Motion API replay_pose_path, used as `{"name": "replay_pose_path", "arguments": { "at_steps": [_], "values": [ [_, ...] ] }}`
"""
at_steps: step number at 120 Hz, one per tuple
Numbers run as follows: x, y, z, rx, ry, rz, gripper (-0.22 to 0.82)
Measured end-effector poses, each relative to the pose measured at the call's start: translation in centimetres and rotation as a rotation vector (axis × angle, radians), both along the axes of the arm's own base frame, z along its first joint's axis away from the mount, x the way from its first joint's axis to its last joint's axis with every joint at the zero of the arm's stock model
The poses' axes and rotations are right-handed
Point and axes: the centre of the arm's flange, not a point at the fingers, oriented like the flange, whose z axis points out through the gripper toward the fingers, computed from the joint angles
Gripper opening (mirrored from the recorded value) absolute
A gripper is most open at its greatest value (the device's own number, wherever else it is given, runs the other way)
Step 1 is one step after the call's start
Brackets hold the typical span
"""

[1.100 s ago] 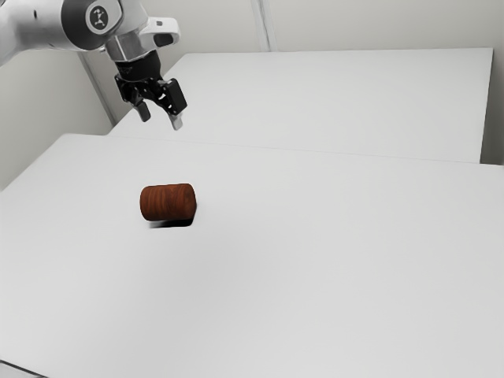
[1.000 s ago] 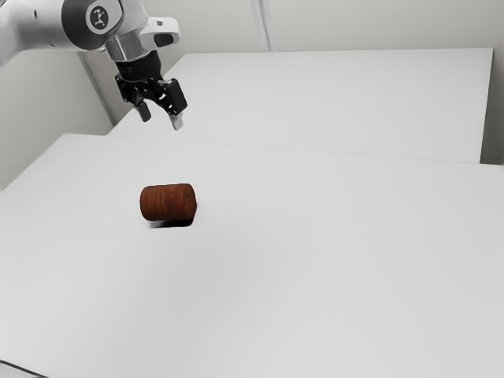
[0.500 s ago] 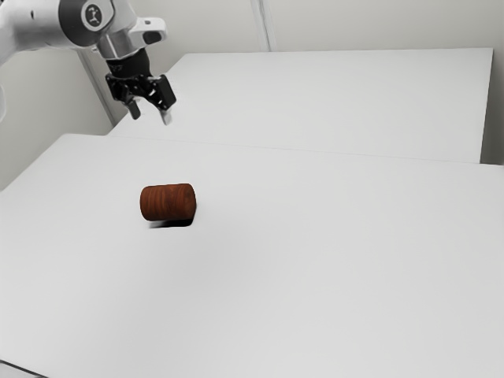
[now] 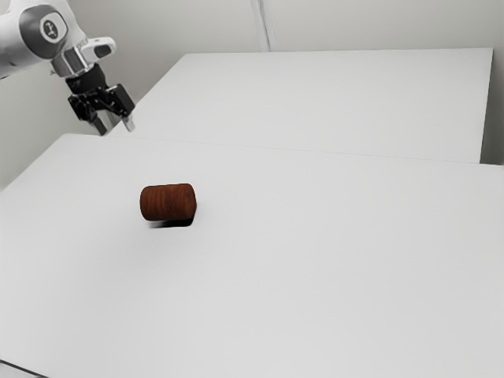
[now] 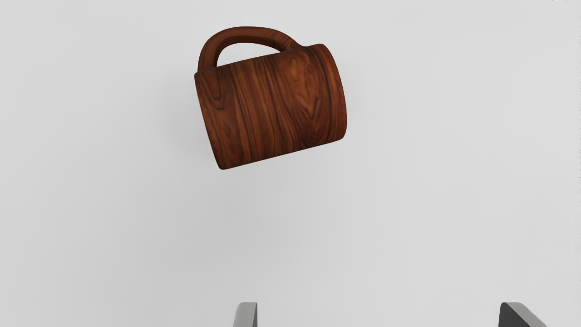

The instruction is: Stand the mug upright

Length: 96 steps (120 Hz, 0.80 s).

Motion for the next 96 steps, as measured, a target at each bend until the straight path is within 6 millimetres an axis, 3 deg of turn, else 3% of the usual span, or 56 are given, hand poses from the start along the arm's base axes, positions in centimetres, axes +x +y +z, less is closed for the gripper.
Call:
{"name": "replay_pose_path", "arguments": {
  "at_steps": [34, 52, 65, 96],
  "values": [
    [0.2, 5.8, -4.1, -0.12, -0.012, 0.015, 0.58],
    [0.1, 7.6, -6.4, -0.173, -0.021, 0.008, 0.58],
    [0.0, 8.9, -9.3, -0.222, -0.021, 0.011, 0.58],
    [0.4, 10.4, -14.6, -0.315, -0.069, 0.011, 0.58]
  ]
}}
